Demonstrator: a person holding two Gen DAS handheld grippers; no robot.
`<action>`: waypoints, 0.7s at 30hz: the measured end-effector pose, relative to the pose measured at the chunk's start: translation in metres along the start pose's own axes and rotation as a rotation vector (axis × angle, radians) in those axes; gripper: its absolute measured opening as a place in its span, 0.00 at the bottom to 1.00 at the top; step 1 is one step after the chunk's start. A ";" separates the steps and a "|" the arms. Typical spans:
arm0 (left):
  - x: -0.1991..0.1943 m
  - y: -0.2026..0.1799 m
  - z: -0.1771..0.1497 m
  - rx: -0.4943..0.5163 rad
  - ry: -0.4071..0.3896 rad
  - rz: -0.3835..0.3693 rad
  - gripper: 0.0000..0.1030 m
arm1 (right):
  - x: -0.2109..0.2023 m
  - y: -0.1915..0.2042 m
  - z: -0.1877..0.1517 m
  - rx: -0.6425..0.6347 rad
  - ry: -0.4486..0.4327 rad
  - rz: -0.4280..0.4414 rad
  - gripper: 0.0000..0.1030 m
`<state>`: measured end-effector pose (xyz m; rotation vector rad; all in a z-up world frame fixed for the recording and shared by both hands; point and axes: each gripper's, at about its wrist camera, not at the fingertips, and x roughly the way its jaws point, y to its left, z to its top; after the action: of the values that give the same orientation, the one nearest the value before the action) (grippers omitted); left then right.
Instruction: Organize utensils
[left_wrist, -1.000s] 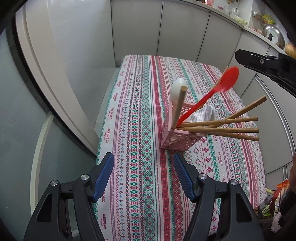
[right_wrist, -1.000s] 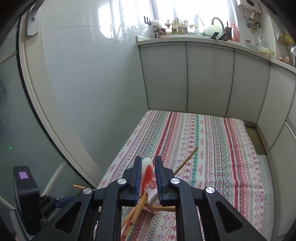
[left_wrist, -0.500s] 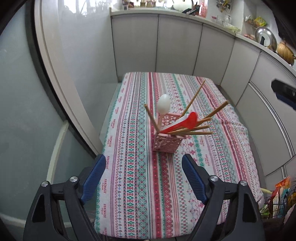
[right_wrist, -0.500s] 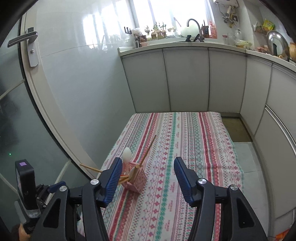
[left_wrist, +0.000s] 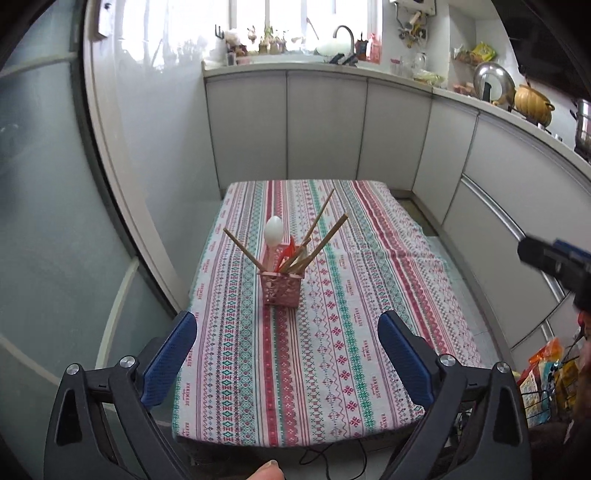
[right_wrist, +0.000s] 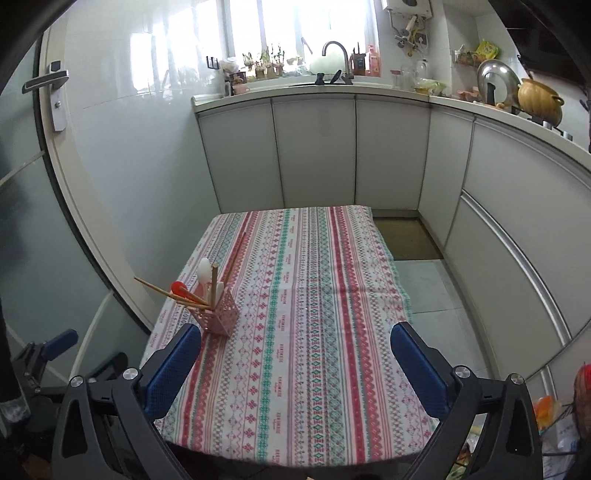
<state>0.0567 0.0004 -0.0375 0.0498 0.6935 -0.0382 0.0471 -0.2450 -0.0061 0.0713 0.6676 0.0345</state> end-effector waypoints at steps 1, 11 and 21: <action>-0.006 -0.001 0.000 -0.005 -0.015 0.007 0.97 | -0.004 0.000 -0.003 -0.010 0.000 -0.012 1.00; -0.037 -0.007 -0.001 -0.010 -0.094 0.013 0.97 | -0.021 0.002 -0.014 -0.032 -0.026 -0.018 1.00; -0.036 -0.004 0.000 -0.013 -0.089 0.013 0.97 | -0.022 0.004 -0.013 -0.036 -0.030 -0.023 1.00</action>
<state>0.0286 -0.0028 -0.0150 0.0399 0.6045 -0.0229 0.0216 -0.2417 -0.0027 0.0295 0.6370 0.0234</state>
